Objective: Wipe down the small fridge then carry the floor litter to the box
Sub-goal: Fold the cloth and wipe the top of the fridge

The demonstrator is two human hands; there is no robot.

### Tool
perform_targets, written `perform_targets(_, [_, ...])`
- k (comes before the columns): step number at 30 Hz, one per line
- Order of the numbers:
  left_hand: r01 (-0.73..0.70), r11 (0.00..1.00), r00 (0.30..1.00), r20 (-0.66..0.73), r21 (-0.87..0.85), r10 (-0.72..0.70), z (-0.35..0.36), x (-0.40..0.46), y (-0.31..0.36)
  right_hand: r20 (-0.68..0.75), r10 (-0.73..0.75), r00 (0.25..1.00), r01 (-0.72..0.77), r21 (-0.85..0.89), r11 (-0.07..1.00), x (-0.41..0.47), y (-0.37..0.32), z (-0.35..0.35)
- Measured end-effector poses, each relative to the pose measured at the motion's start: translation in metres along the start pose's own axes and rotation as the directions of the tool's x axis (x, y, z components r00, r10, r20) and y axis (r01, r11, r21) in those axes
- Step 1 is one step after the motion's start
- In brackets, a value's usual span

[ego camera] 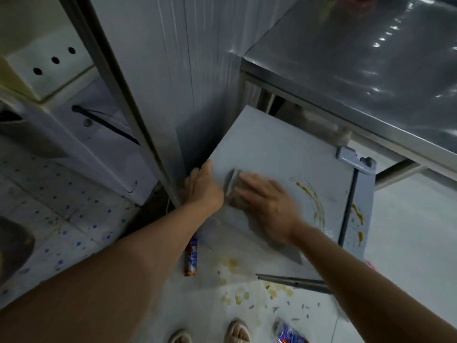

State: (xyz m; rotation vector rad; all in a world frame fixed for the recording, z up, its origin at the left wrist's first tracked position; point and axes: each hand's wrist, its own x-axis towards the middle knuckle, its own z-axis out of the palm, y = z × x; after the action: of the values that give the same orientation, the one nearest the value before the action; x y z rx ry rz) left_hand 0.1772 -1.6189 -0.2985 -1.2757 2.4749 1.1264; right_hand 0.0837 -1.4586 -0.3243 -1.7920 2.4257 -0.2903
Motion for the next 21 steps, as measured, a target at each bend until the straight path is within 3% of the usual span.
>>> perform_targets(4, [0.055,0.989,0.998,0.021,0.138,-0.059,0.008,0.002,0.004,-0.002,0.288,0.958,-0.288,0.017,0.957,0.04,0.044,-0.011])
perform_targets(7, [0.065,0.987,0.997,0.034,0.15,-0.071,0.008,0.0,0.005,0.008,0.363,0.932,-0.363,0.014,0.932,0.048,0.045,-0.016])
perform_targets(12, [-0.011,0.981,0.999,0.037,0.192,0.004,0.01,0.008,0.021,0.01,0.135,0.991,-0.136,0.039,0.99,-0.038,-0.027,-0.004])
perform_targets(16, [-0.114,0.961,0.993,0.061,0.251,0.102,0.013,0.028,0.035,0.055,0.028,0.998,-0.029,0.01,1.0,-0.034,0.009,-0.003])
perform_targets(18, [-0.126,0.953,0.992,0.031,0.276,0.122,0.017,0.034,0.038,0.041,0.165,0.985,-0.166,0.01,0.986,-0.004,0.049,-0.011])
perform_targets(21, [-0.182,0.941,0.981,-0.016,0.286,0.195,0.028,0.034,0.044,0.005,0.419,0.908,-0.419,-0.001,0.908,0.034,0.099,-0.023])
